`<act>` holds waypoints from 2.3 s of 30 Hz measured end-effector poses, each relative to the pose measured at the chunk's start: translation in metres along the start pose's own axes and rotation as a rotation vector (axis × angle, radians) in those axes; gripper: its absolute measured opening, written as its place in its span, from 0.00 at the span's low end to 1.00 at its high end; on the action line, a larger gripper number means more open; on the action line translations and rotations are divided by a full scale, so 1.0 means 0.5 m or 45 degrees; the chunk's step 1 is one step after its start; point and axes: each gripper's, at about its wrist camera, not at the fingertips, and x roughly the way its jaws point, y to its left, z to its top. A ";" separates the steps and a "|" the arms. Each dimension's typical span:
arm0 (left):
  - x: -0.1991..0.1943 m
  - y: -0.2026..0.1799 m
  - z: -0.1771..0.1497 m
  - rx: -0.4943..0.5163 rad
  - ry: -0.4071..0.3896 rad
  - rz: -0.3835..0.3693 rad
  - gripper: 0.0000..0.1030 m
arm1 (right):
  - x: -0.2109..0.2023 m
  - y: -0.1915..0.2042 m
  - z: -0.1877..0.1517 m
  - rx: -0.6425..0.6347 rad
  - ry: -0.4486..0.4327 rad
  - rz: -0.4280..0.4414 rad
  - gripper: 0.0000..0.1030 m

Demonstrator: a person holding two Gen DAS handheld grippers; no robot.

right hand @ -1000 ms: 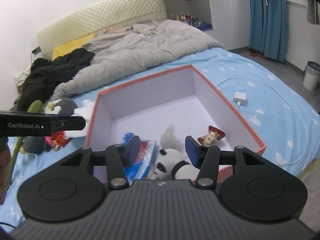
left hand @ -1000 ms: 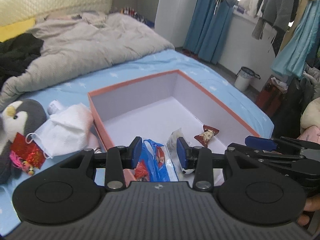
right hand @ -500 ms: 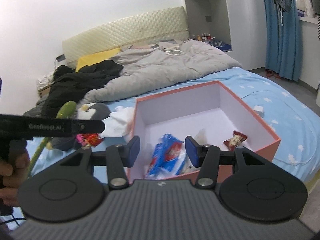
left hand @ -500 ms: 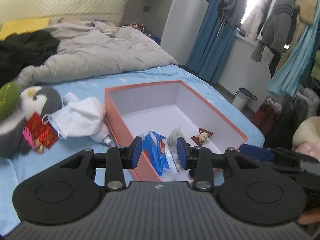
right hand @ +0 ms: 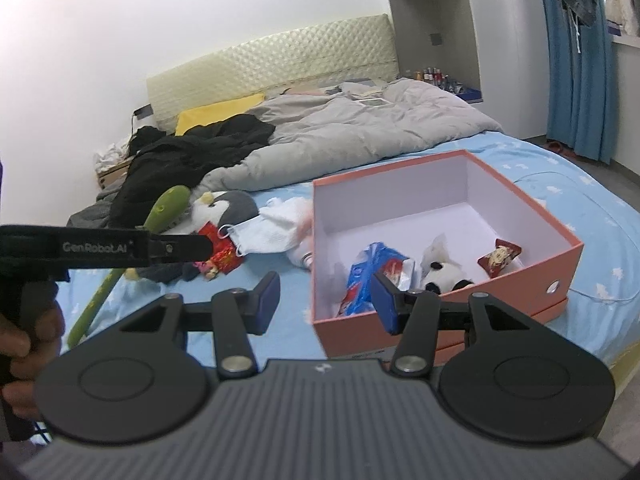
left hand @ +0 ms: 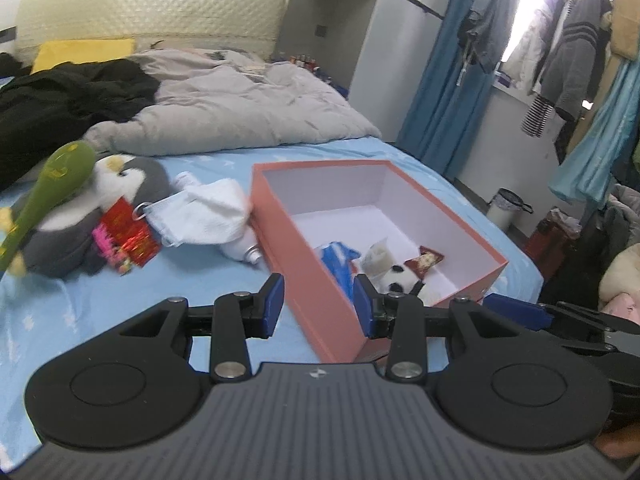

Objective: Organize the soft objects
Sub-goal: 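Withdraw both open tools from the box toward the penguin plush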

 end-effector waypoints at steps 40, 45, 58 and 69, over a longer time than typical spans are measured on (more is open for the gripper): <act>0.055 0.289 -0.111 -0.233 0.103 0.251 0.47 | 0.171 0.191 -0.084 -0.162 0.165 0.133 0.51; 0.105 0.343 -0.099 -0.261 0.120 0.285 0.47 | 0.229 0.204 -0.078 -0.165 0.195 0.141 0.51; 0.253 0.474 -0.054 -0.311 0.111 0.297 0.47 | 0.422 0.241 -0.053 -0.185 0.215 0.113 0.51; 0.378 0.545 -0.037 -0.406 0.102 0.291 0.47 | 0.573 0.265 -0.037 -0.434 0.165 -0.024 0.51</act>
